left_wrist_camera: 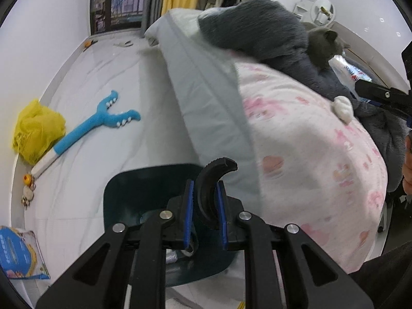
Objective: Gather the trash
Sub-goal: 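Carry the black piece and tissue pack over the green bin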
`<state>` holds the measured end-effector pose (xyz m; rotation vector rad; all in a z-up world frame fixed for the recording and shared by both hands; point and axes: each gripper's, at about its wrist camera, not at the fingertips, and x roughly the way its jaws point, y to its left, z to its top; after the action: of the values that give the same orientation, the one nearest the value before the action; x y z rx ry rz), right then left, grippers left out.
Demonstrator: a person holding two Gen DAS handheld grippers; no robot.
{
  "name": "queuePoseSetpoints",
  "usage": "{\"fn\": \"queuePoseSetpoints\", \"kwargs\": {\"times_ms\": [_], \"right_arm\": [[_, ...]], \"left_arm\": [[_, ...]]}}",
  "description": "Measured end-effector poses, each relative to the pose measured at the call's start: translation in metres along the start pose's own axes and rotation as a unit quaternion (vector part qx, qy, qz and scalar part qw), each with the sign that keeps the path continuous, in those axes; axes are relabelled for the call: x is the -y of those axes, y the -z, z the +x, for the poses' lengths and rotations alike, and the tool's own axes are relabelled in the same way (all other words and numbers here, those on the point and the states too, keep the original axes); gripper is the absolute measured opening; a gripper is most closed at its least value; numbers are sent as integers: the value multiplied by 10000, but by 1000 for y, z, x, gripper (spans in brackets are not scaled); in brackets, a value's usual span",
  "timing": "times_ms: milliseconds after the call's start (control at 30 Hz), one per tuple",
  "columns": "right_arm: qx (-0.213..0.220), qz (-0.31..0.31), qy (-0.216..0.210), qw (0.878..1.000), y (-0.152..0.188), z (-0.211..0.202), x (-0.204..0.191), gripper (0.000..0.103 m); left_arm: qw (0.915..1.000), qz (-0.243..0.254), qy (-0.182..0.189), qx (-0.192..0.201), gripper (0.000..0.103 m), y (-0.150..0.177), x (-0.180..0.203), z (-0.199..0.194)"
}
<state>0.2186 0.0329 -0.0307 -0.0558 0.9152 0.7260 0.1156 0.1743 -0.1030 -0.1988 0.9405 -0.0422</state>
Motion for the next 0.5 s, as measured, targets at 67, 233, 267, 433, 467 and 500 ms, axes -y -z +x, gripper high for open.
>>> {"fn": "queuePoseSetpoints", "kwargs": {"times_ms": [67, 233, 267, 433, 467, 500], "right_arm": [[-75, -82, -48, 9999, 2, 7, -12, 65], [-326, -250, -228, 9989, 8, 34, -42, 65], [-385, -283, -256, 9985, 10, 40, -48, 65], [-677, -492, -381, 9958, 18, 70, -77, 65], [-733, -521, -396, 9952, 20, 76, -82, 65], [-776, -539, -406, 9947, 21, 80, -85, 65]], "left_arm": [[9999, -91, -34, -125, 19, 7, -11, 5], [9986, -259, -45, -463, 19, 23, -31, 18], [9983, -258, -69, -524, 19, 26, -33, 21], [9954, -320, -176, -884, 19, 47, -49, 37], [9946, -316, -201, -964, 19, 51, -52, 41], [9942, -323, -234, -1003, 19, 54, -53, 43]]}}
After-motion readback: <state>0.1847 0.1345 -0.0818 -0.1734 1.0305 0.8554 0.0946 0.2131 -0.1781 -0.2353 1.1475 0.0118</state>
